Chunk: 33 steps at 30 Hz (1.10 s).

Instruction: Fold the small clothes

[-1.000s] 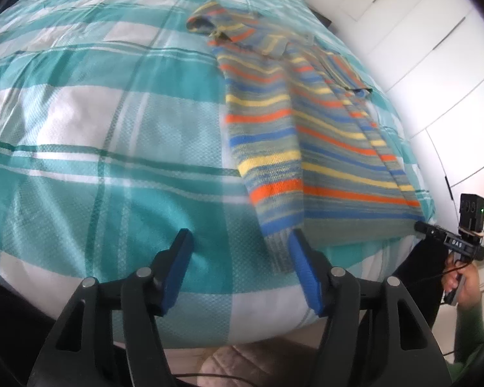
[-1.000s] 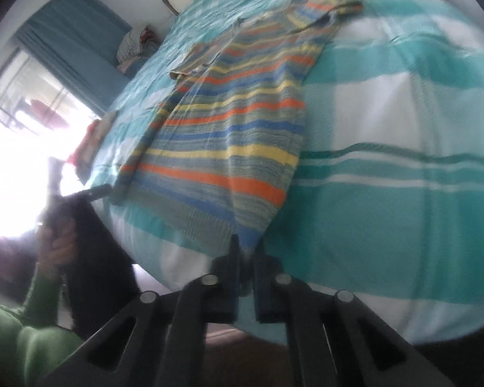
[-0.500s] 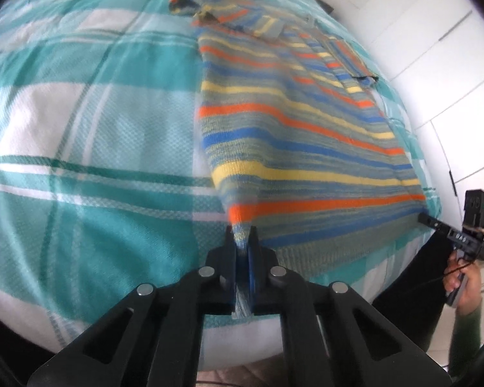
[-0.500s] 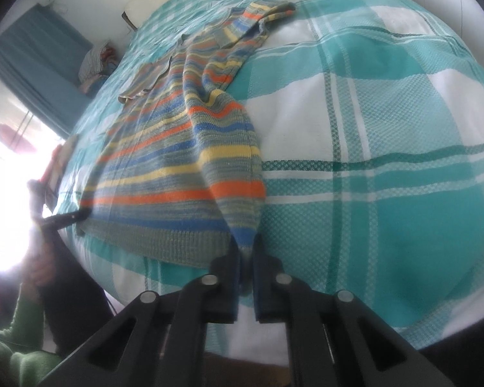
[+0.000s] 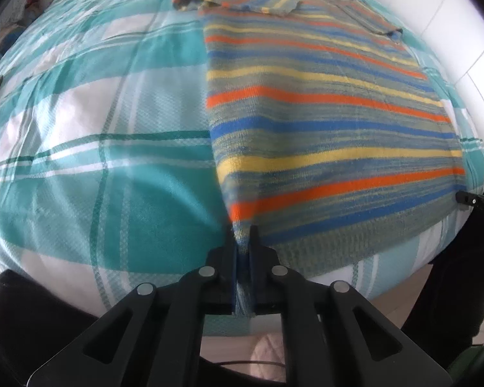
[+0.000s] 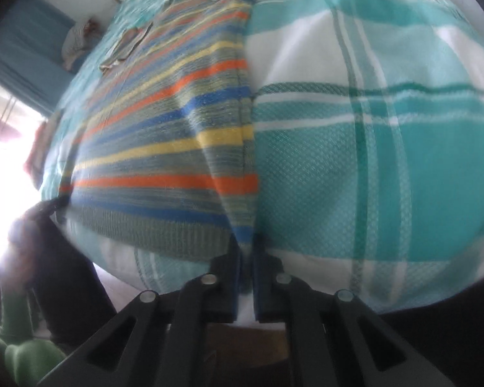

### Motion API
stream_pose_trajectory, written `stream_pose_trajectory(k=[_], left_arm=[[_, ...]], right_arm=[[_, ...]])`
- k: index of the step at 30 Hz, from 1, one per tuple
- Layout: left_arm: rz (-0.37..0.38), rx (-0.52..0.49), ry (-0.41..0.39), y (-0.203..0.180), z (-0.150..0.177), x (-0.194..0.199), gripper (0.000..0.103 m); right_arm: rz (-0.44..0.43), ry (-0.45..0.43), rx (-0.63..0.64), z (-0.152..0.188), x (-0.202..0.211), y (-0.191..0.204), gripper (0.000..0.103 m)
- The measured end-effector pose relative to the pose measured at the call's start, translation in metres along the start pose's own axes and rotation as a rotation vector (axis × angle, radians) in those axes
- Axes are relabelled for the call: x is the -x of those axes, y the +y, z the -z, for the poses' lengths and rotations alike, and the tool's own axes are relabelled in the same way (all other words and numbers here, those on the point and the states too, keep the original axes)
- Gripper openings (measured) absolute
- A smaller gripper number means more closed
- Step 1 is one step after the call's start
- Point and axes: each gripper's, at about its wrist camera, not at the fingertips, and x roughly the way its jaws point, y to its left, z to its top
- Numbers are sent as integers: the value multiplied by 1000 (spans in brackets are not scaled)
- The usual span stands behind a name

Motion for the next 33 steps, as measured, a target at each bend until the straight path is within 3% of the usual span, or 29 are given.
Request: stream_pose_trajectory(k=[3,4,6,9,11,13,15,18,22,25,27,28,29,30,33], left_arm=[[-13,-6,20,6,5,6,17],[-39,-21,28,7,9,12,29],[-150,-59,11,9,18,32,48],[-271,-78,-92,16,21,70,52],[-264,-48,-196,17,11,92,61],[-189,-15,-309,13,-6,102,80],[-128,1,-377,0,-26,91,84],[-65,-19,-426,-26,-43,56,84],[-110,-63,-412,-48,-38,11,83],[-135,-90,-370,-56,-28,5,83],[-148,-110,-387,-58,-26,8,83],[-153,-112,-389,-58,-27,8,84],[-154,-105,-386,-57,-28,8,84],[-148,-91,-380,-56,-30,4,84],[-103,-47,-363,-49,-34,2,84]], right_arm=[[21,-1,28,1,4,3,6],[29,10,35,2,5,4,7],[37,41,41,9,11,3,19],[134,33,89,10,43,-1,34],[250,-29,165,-10,72,1,38],[357,-129,270,-47,96,12,48],[381,-224,372,-90,103,27,54],[321,-275,500,-159,79,53,56],[295,-225,644,-234,-1,92,56],[304,-190,669,-268,-56,101,56],[351,-161,648,-282,-88,93,53],[342,-162,603,-290,-95,84,46],[331,-181,547,-295,-92,77,15],[335,-212,472,-301,-81,64,4],[303,-339,301,-304,-18,18,4]])
